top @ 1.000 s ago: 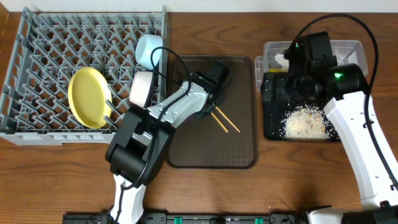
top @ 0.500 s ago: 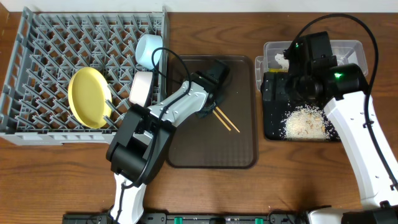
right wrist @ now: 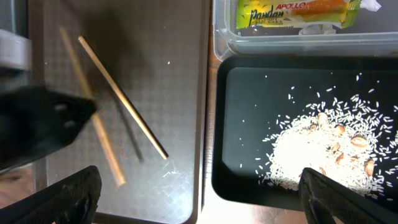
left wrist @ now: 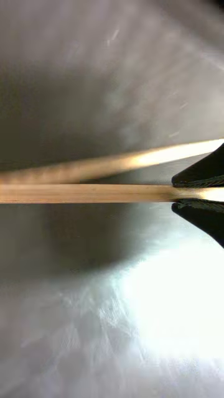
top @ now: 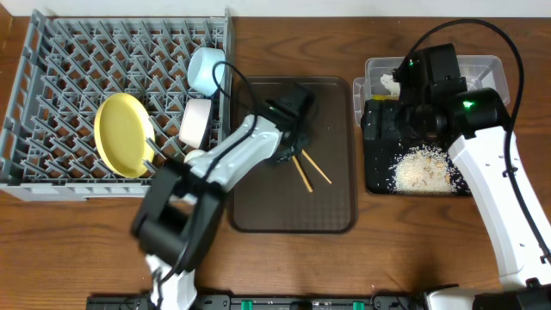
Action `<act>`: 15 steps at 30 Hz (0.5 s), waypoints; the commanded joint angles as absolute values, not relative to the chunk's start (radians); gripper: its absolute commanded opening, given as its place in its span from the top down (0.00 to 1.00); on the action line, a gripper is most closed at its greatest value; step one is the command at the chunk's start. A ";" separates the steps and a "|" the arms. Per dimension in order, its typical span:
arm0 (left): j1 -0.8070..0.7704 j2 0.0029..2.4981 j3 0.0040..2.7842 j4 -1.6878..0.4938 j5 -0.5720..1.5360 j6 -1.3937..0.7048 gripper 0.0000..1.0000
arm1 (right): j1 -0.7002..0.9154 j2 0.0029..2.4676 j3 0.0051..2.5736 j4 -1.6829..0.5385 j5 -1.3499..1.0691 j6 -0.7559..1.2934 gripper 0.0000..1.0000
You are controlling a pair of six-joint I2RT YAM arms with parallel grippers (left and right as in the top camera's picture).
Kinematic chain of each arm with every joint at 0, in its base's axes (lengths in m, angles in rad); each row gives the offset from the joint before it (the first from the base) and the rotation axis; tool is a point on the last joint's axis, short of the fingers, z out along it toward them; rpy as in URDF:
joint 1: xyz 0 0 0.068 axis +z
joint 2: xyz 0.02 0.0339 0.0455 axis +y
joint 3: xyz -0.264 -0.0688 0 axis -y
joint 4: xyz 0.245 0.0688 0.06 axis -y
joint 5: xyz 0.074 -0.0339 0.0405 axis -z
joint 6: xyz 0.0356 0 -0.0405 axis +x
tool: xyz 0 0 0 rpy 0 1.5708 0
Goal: Sort waste into correct bins and load items into the dishwasher
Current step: 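Grasp one wooden chopstick with the left gripper, then carry the chopstick to the rack and insert it upright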
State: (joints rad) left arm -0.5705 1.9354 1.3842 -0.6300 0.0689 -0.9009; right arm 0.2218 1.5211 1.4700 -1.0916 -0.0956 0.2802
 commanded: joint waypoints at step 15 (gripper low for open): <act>-0.402 1.473 1.393 -0.844 -0.535 -0.200 0.92 | 0.217 1.524 1.470 -1.093 -0.086 0.272 0.01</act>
